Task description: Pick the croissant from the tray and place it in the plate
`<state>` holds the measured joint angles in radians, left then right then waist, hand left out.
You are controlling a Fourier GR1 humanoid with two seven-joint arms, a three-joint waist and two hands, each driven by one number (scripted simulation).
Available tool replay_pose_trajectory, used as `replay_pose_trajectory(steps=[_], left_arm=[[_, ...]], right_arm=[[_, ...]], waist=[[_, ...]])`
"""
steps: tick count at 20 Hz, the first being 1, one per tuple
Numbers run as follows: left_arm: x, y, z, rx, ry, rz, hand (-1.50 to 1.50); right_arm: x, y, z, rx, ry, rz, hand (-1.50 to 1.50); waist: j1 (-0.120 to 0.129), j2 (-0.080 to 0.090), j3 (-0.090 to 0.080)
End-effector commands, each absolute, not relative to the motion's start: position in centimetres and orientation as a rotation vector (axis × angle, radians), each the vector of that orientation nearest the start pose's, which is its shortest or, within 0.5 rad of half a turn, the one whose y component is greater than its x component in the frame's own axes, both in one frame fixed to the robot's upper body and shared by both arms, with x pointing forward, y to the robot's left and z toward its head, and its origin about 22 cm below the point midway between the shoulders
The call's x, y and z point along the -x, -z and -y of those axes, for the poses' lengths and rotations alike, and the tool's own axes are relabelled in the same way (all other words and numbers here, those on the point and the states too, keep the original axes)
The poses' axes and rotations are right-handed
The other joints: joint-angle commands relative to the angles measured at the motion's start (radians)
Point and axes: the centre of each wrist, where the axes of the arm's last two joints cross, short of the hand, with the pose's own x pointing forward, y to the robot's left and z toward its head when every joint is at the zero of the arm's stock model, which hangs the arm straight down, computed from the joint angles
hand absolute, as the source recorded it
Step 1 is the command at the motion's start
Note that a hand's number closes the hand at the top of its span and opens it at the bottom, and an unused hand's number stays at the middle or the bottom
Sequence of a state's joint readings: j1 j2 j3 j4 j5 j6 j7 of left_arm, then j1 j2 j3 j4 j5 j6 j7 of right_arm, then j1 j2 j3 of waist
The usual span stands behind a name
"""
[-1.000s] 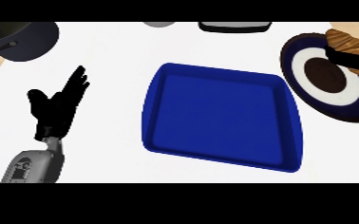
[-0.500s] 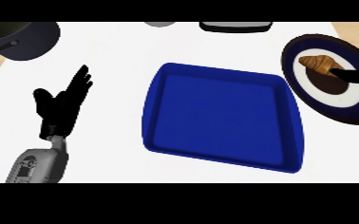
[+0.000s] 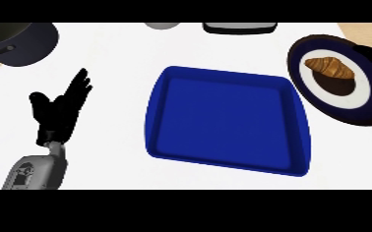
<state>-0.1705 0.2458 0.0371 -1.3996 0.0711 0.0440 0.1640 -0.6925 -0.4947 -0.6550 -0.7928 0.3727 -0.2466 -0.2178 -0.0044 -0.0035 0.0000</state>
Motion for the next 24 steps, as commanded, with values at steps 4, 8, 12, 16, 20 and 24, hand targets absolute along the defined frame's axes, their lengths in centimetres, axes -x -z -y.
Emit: replay_pose_trajectory(steps=[4,8,12,16,20,24], left_arm=[[-27.2,-0.7,-29.9,-0.191,0.071,1.403,0.0],[-27.4,-1.4,-28.1,-0.194,0.072,1.397,0.0],[-29.0,-1.6,-30.1,-0.198,0.074,1.428,0.0],[-27.6,-1.5,-27.1,-0.165,0.071,1.405,0.0],[-28.3,-2.8,-29.4,-0.16,0.083,1.405,0.0],[-28.4,-0.4,-26.3,-0.177,0.095,1.422,0.0]], right_arm=[[-34.7,-10.4,44.7,0.632,0.417,1.64,-1.5],[-31.6,-10.7,47.3,0.532,0.435,1.66,-1.5],[-30.0,-9.6,46.3,0.552,0.431,1.701,-1.5],[-27.6,-7.0,48.3,0.575,0.452,1.711,-1.5],[-26.8,-7.7,51.7,0.62,0.437,1.69,-1.5],[-25.9,-5.5,52.3,0.616,0.457,1.673,-1.5]], waist=[[-0.009,-0.003,-0.001],[-0.009,-0.002,0.0],[-0.004,0.001,-0.001],[0.002,0.002,0.0],[0.008,0.004,0.0],[0.006,0.005,0.0]])
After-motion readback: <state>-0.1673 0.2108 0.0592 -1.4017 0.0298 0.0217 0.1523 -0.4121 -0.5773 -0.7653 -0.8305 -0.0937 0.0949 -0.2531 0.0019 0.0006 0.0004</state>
